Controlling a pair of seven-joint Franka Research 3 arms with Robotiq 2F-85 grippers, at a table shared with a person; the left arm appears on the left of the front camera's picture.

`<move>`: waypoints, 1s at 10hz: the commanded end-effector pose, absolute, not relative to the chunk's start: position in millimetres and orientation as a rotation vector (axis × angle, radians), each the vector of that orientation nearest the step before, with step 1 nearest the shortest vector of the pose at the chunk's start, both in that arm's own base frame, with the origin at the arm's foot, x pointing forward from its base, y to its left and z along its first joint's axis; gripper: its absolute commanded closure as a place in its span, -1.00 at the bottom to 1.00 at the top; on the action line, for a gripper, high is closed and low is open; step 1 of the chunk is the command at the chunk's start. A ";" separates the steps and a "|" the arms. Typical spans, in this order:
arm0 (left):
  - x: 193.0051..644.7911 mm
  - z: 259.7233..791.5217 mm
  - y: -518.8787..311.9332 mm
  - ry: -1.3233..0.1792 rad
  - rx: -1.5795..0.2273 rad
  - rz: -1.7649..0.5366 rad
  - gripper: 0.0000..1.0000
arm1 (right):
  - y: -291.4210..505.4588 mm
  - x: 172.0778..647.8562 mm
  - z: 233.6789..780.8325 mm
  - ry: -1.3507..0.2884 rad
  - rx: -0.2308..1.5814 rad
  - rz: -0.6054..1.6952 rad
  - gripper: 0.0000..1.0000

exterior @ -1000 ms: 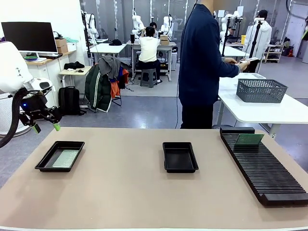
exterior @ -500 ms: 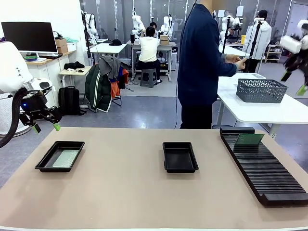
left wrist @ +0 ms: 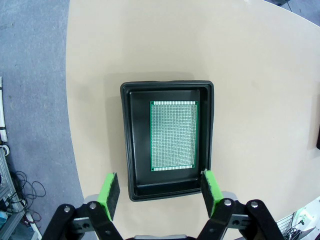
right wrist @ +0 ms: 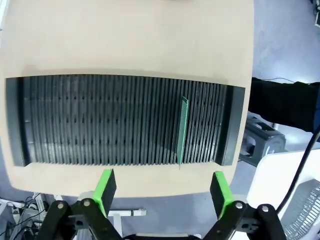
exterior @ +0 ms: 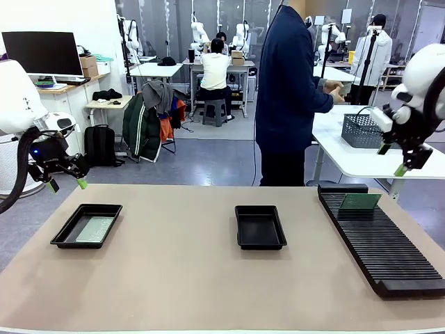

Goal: Inspect and transfer BCBs to ESD trays.
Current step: Pick up the Blank PCB from the PCB Rack and place it in the right ESD tray.

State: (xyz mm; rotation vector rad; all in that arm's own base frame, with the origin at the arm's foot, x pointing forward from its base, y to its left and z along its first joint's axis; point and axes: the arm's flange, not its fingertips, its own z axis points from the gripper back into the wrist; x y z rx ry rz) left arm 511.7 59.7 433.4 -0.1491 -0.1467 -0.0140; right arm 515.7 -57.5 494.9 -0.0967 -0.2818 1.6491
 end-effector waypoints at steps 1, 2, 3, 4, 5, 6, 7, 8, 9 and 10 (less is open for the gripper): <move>511.8 432.1 60.6 -0.159 -0.168 -0.025 -0.75 | -53.9 540.7 466.7 -0.237 -0.118 1.615 -1.00; 511.8 432.1 60.6 -0.159 -0.168 -0.025 -0.75 | -52.4 554.1 449.4 -0.220 -0.128 1.602 -1.00; 511.8 432.1 60.6 -0.159 -0.168 -0.025 -0.75 | -50.2 564.5 433.8 -0.203 -0.117 1.601 -1.00; 511.8 432.1 60.6 -0.159 -0.168 -0.025 -0.75 | -49.9 575.8 418.0 -0.176 -0.110 1.589 -1.00; 511.8 432.1 60.6 -0.159 -0.168 -0.025 -0.75 | -50.2 585.1 406.2 -0.164 -0.113 1.586 -1.00; 511.8 432.1 60.6 -0.159 -0.168 -0.025 -0.75 | -50.9 593.4 395.5 -0.142 -0.108 1.580 -1.00; 511.8 432.1 60.6 -0.159 -0.168 -0.025 -0.75 | -53.5 601.3 386.8 -0.135 -0.092 1.570 -1.00; 511.8 432.1 60.6 -0.159 -0.168 -0.025 -0.75 | -57.8 608.6 380.0 -0.128 -0.099 1.554 -1.00; 511.8 432.1 60.6 -0.159 -0.168 -0.025 -0.75 | -61.9 613.5 376.5 -0.125 -0.083 1.550 -1.00; 511.8 432.1 60.6 -0.159 -0.168 -0.025 -0.75 | -64.9 617.5 373.7 -0.120 -0.082 1.543 -1.00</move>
